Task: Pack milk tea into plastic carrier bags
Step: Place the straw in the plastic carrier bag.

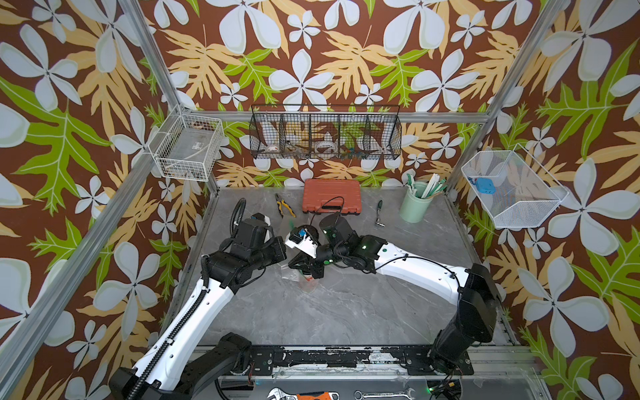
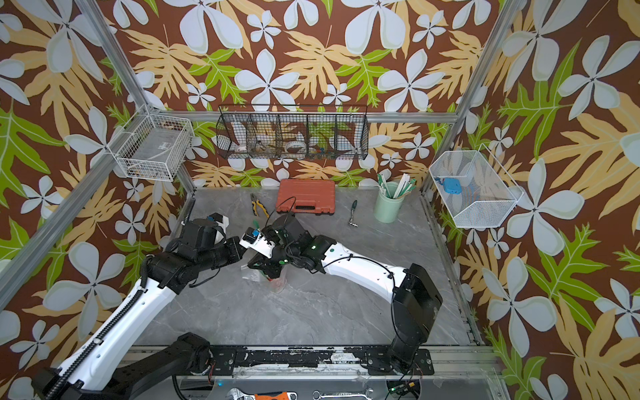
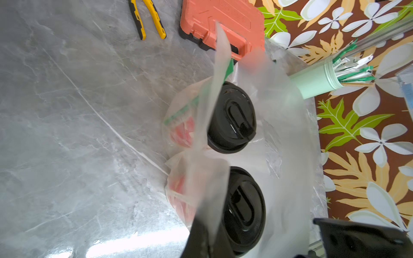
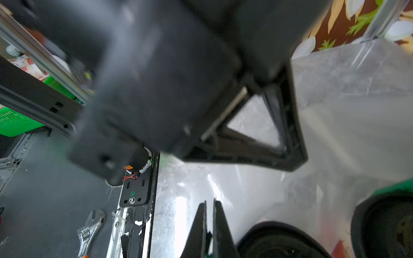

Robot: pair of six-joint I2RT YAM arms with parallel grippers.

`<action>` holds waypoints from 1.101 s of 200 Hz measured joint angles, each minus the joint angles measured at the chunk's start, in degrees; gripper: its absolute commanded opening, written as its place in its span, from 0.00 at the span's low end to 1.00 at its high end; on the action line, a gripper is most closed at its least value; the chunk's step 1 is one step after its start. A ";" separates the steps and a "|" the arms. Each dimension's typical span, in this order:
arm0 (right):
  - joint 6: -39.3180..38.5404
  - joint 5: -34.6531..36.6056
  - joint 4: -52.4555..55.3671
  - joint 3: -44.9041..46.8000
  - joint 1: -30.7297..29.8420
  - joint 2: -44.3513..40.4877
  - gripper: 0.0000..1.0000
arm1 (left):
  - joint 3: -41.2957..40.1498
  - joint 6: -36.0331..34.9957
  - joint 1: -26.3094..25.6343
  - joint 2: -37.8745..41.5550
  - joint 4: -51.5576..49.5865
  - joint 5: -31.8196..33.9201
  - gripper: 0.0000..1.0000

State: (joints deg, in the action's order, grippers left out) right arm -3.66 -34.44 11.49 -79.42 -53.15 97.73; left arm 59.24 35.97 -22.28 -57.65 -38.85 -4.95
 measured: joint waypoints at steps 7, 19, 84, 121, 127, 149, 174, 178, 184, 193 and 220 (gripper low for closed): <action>0.02 0.33 -0.31 0.90 -0.07 0.00 0.15 | -0.02 0.00 0.00 0.02 -0.07 0.11 0.00; -0.02 0.52 -0.81 1.77 -0.15 -0.02 0.23 | -0.02 0.00 0.00 0.07 -0.07 0.31 0.00; -0.02 3.32 -1.03 -4.00 -0.13 -5.01 0.50 | 0.28 -0.02 0.00 -0.15 -0.04 0.39 0.00; 0.09 9.38 1.03 -6.08 1.64 -10.47 0.51 | 0.31 -0.22 0.00 -0.07 0.00 0.42 0.11; 0.50 11.02 1.31 -6.03 2.69 -11.47 0.51 | 0.39 -0.22 0.00 -0.02 -0.02 0.42 0.14; 2.12 19.34 1.95 -3.89 6.88 -15.28 0.50 | 1.33 -0.26 0.00 0.26 -0.09 0.63 0.23; 3.45 26.69 3.85 0.46 11.37 -19.28 0.51 | 3.34 -0.52 0.00 0.26 -0.33 1.38 0.34; 3.54 27.85 3.98 1.40 12.15 -19.96 0.51 | 3.82 -0.68 0.00 0.24 -0.48 1.51 0.36; 3.98 29.14 4.07 2.89 13.46 -20.94 0.51 | 4.61 -0.94 0.00 0.17 -0.85 1.73 0.38; 5.11 31.39 4.42 5.51 15.96 -22.75 0.53 | 6.01 -1.42 0.00 0.07 -1.29 2.32 0.42; 8.33 36.57 3.98 14.73 24.17 -27.78 0.65 | 10.19 -2.91 0.04 -0.37 -2.78 6.29 0.58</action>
State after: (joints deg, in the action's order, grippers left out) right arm 4.67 2.13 15.46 -64.69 -28.97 69.95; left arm 69.43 33.06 -22.24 -58.02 -41.63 1.34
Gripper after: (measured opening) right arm 0.597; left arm 0.536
